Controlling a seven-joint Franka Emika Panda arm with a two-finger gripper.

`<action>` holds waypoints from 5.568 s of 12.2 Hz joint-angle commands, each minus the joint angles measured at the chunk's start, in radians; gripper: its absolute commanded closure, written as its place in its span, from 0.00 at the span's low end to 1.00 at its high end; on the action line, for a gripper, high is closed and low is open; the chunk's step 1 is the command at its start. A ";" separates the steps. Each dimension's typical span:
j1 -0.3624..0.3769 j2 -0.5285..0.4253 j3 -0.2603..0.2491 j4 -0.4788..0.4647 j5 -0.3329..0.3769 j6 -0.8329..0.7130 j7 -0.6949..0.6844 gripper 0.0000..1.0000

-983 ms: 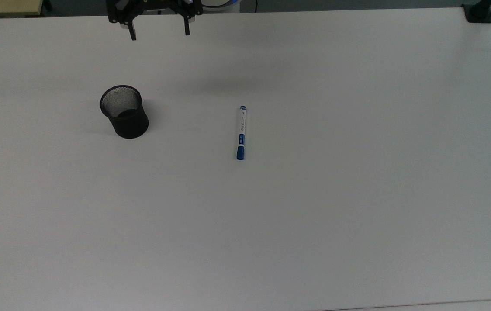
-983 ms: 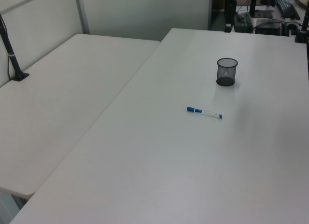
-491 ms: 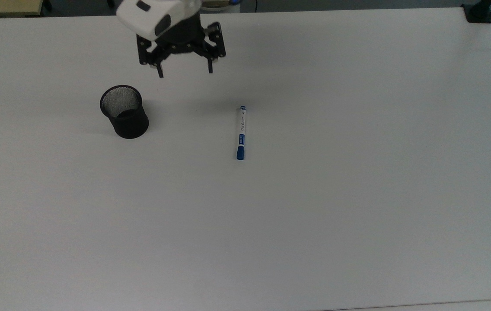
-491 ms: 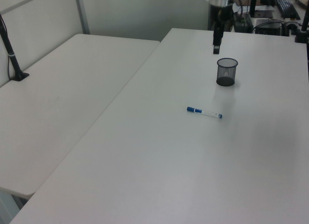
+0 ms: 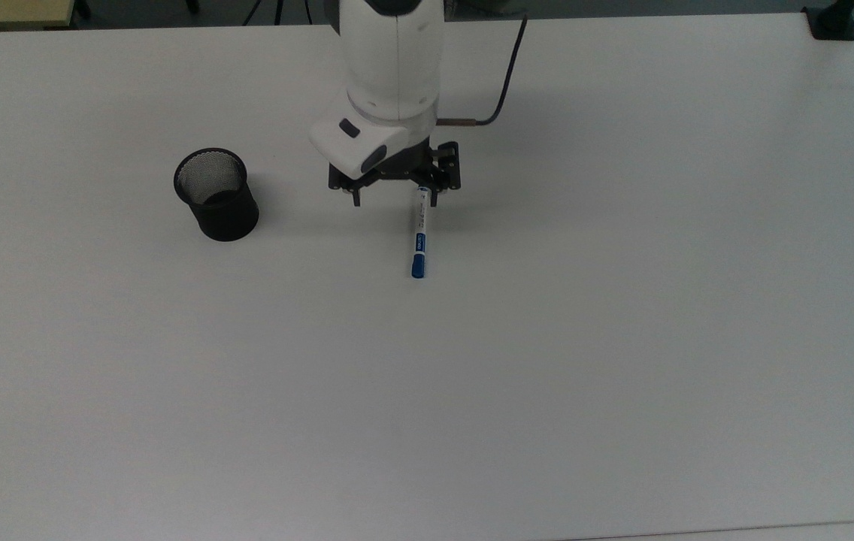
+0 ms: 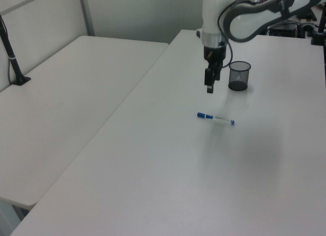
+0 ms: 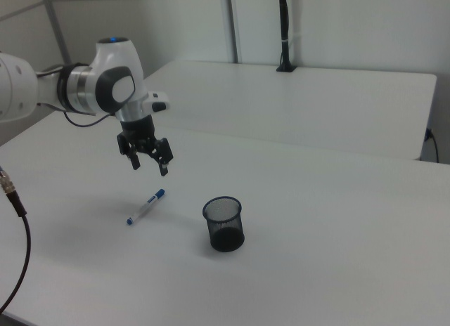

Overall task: Insert the marker
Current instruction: 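Move the open gripper over the white marker and lower it, then close the gripper on the marker's blue-capped end and lift, then carry the marker over the black mesh pen cup, then lower the marker into the cup and open the gripper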

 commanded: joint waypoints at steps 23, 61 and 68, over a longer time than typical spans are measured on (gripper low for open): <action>-0.063 -0.025 -0.005 -0.008 -0.073 0.215 0.268 1.00; -0.349 -0.219 0.006 -0.491 0.392 0.937 -0.739 0.78; -0.353 -0.254 0.006 -0.480 0.392 0.931 -0.694 0.19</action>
